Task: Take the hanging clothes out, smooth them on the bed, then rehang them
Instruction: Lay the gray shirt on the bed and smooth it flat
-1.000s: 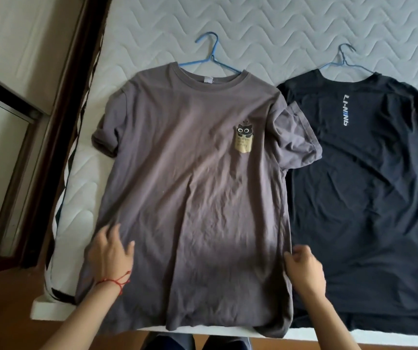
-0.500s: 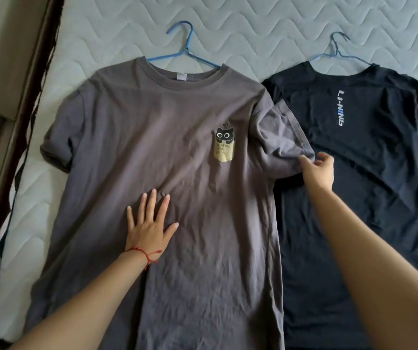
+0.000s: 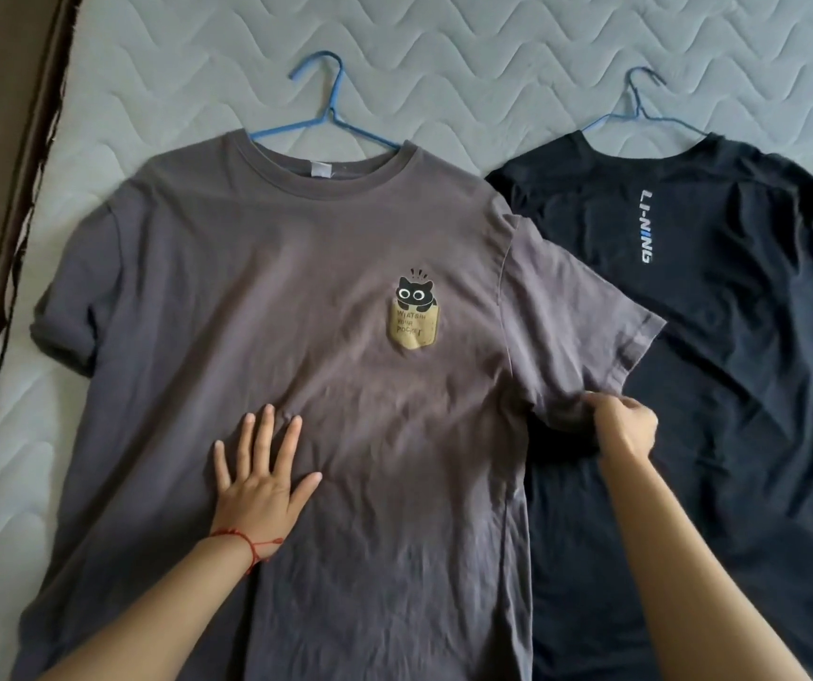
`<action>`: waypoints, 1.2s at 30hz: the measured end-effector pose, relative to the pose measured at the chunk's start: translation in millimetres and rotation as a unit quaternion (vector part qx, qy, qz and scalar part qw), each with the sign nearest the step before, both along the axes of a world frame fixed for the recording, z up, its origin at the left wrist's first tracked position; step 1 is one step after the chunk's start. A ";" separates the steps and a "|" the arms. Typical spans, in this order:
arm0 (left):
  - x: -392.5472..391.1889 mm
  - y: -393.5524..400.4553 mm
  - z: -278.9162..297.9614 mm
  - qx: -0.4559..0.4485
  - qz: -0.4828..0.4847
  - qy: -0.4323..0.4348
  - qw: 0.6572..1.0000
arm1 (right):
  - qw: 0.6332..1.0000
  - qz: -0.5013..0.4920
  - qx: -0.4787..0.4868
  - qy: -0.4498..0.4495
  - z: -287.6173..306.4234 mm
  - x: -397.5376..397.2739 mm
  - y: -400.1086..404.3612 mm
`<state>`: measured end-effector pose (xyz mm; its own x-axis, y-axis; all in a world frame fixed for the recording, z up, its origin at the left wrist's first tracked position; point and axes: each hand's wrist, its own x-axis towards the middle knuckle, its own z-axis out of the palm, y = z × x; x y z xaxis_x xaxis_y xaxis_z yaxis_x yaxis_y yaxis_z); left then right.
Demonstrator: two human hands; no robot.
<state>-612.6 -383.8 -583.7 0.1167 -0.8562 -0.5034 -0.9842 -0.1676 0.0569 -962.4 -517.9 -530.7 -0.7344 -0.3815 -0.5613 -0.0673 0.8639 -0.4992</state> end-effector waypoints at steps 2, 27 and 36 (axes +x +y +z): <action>1.0 0.2 -1.7 -0.001 0.001 -0.006 1.000 | 1.000 0.003 -0.018 -0.019 1.0 -2.8 -13.4; 45.9 -24.0 36.9 -0.258 0.111 0.100 0.954 | 0.729 0.628 -0.097 0.255 -63.4 234.7 39.3; 179.1 -116.2 50.4 -0.298 0.544 0.194 0.760 | 0.731 0.614 -0.106 0.280 -64.0 236.8 37.1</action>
<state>-433.4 -500.0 -533.3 0.8610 -0.4477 -0.2412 -0.1707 -0.7011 0.6923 -725.5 -480.8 -594.7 0.1415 -0.9804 -0.1368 -0.9714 -0.1109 -0.2101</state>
